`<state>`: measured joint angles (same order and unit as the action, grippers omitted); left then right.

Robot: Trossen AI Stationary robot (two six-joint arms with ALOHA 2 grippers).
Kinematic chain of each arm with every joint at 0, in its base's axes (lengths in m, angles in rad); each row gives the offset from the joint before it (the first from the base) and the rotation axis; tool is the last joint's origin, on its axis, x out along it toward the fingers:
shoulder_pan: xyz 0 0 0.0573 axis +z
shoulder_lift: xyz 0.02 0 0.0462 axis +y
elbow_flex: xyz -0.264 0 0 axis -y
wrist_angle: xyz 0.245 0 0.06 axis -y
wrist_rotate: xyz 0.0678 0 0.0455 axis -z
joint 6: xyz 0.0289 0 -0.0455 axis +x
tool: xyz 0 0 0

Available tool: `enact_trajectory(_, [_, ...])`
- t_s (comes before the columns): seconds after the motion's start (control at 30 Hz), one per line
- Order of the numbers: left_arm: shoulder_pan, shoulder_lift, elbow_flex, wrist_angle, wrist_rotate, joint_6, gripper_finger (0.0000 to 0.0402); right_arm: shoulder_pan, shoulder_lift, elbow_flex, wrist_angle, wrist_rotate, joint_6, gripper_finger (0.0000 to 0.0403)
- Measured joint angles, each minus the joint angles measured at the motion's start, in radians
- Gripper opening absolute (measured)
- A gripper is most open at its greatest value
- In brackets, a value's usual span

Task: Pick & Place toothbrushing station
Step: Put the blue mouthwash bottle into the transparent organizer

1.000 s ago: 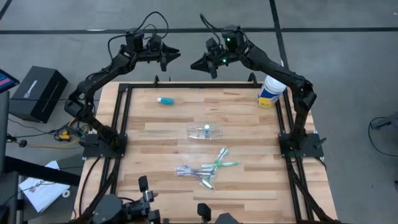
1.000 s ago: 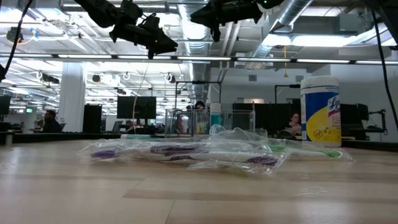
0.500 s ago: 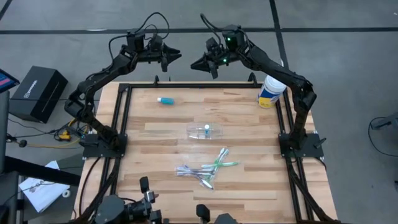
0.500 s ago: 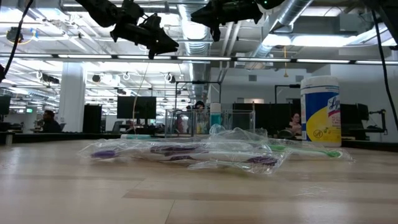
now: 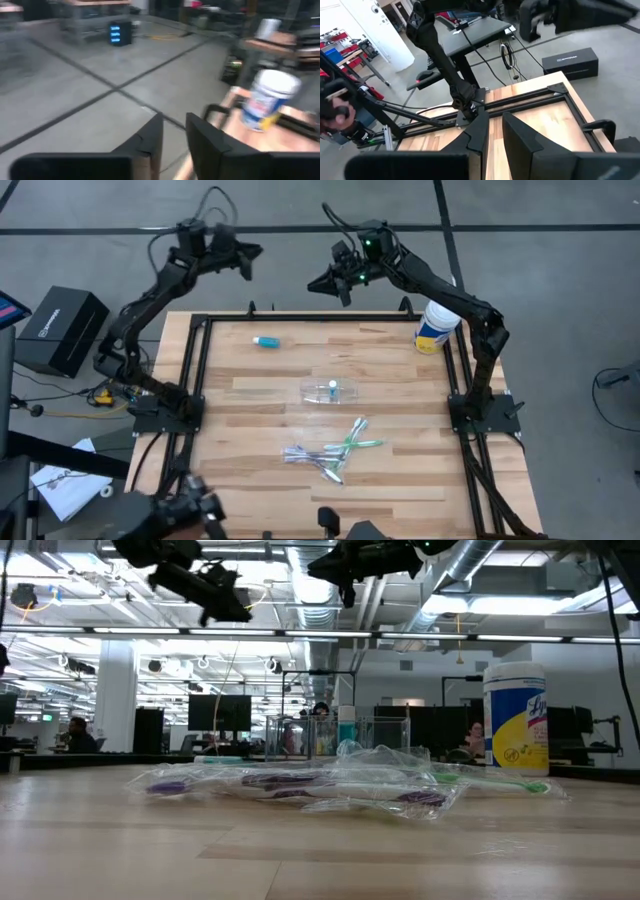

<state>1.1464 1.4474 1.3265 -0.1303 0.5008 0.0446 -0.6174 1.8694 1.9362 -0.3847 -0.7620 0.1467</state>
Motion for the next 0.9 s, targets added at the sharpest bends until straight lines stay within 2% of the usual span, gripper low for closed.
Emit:
enact_trajectory(0.13, [0.079, -0.077, -0.059, -0.022, 0.036, -0.054, 0.0011, 0.011, 0.000, 0.000, 0.004, 0.005, -0.022, 0.0047])
enact_trajectory(0.3, [0.102, -0.203, -0.191, -0.032, 0.067, -0.076, 0.0006, 0.037, 0.000, 0.000, 0.006, 0.070, -0.075, 0.0047])
enact_trajectory(0.43, [0.088, -0.280, -0.306, -0.120, 0.064, -0.028, 0.0001, 0.039, 0.000, 0.001, 0.033, 0.087, -0.077, 0.0047])
enact_trajectory(0.6, [0.007, -0.313, -0.365, -0.331, -0.036, 0.160, 0.0005, 0.031, 0.000, 0.001, 0.034, 0.082, -0.054, 0.0047])
enact_trajectory(0.7, [-0.051, -0.312, -0.377, -0.390, -0.145, 0.233, 0.0009, 0.033, 0.000, 0.001, 0.035, 0.080, -0.050, 0.0047])
enact_trajectory(0.8, [-0.111, -0.275, -0.379, -0.449, -0.252, 0.277, 0.0018, 0.043, 0.000, 0.001, 0.034, 0.079, -0.045, 0.0047])
enact_trajectory(0.9, [-0.175, -0.224, -0.379, -0.494, -0.306, 0.326, 0.0036, 0.054, 0.000, 0.001, 0.033, 0.078, -0.041, 0.0047])
